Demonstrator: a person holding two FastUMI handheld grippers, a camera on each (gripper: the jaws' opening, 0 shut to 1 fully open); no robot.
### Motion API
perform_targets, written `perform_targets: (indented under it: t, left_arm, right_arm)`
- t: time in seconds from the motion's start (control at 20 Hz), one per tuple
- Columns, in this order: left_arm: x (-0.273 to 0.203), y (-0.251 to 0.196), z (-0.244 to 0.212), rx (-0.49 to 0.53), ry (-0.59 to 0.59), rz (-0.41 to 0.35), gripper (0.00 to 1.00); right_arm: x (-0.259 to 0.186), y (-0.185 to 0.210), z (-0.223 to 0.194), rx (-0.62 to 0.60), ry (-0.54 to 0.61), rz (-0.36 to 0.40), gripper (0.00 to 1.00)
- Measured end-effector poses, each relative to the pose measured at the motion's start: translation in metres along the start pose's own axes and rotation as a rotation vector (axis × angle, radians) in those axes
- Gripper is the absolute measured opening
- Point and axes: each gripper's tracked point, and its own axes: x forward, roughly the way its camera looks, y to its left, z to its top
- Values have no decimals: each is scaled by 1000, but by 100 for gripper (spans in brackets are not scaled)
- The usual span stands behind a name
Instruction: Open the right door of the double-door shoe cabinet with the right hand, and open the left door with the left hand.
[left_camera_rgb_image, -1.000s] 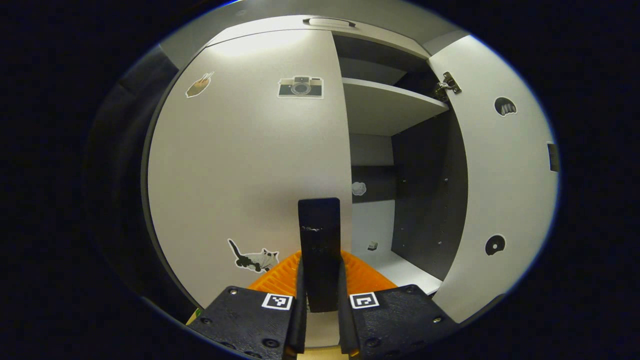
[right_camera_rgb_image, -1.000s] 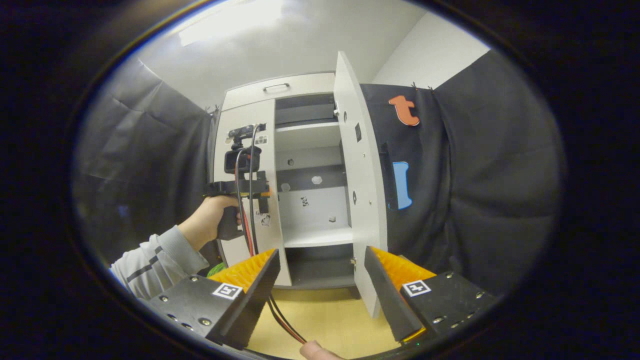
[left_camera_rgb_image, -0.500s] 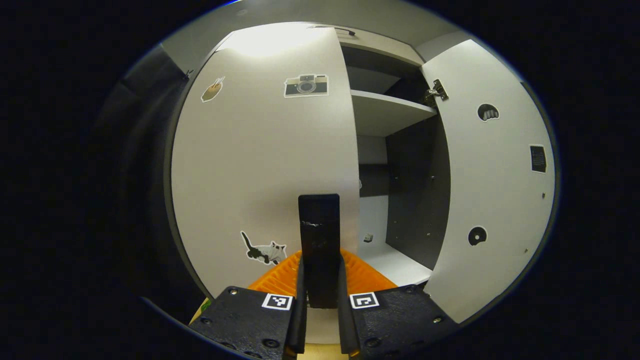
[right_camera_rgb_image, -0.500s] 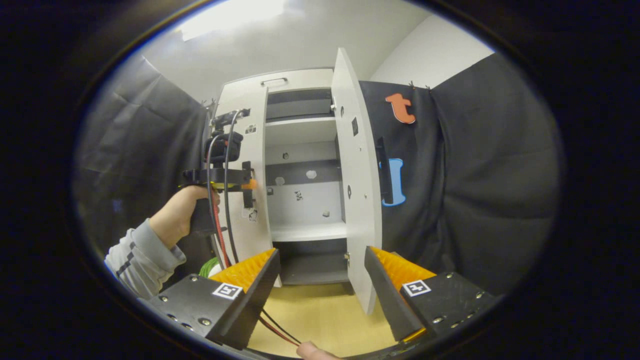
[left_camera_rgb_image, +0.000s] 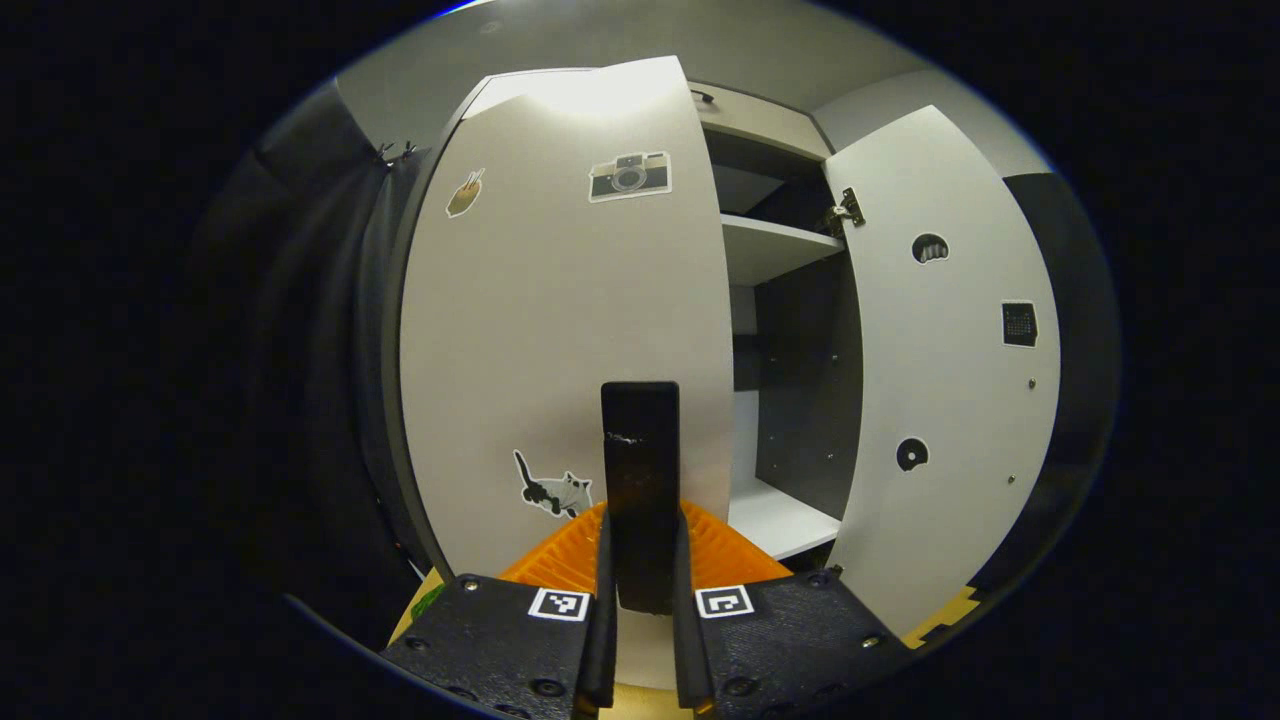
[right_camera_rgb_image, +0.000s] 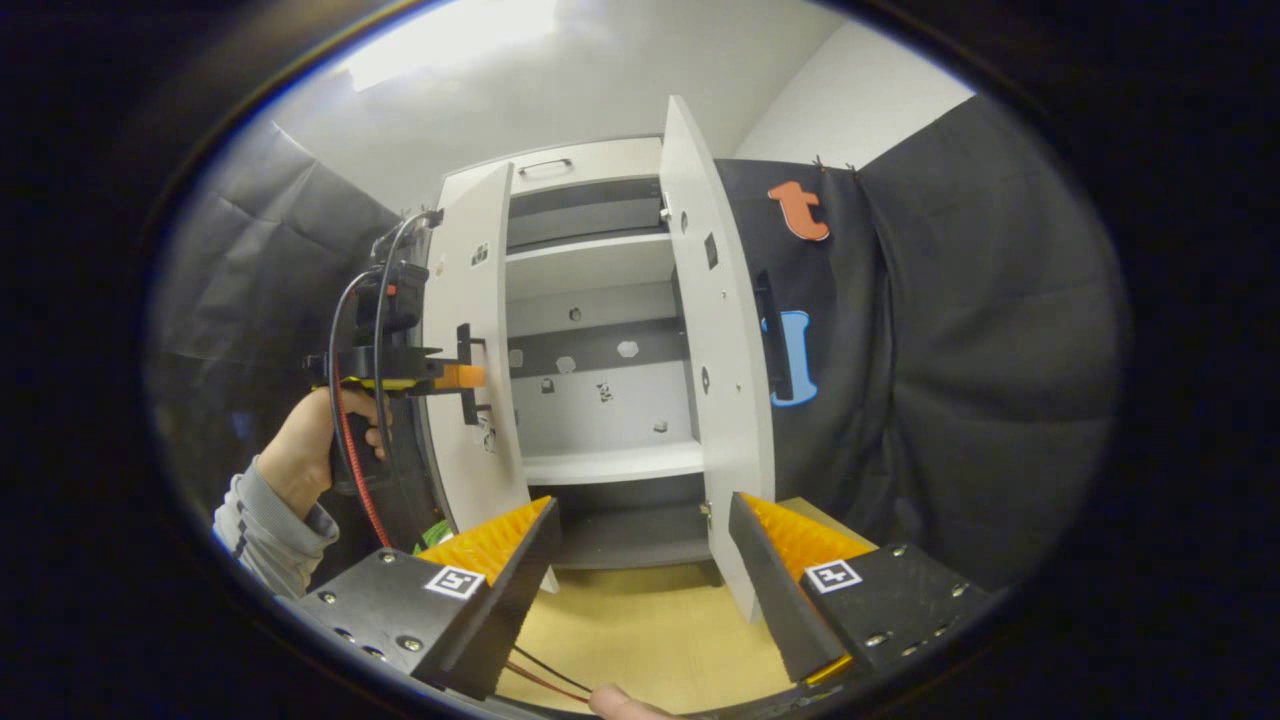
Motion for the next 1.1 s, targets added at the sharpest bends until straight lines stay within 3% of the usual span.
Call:
perform_targets:
  t: [0.55, 1.1]
  left_arm:
    - [-49, 28, 1, 29, 15, -20, 25]
    - [-92, 75, 3, 43, 2, 39, 20]
  right_arm:
    - [1, 29, -4, -22, 15, 33, 100]
    - [3, 67, -10, -53, 10, 86, 100]
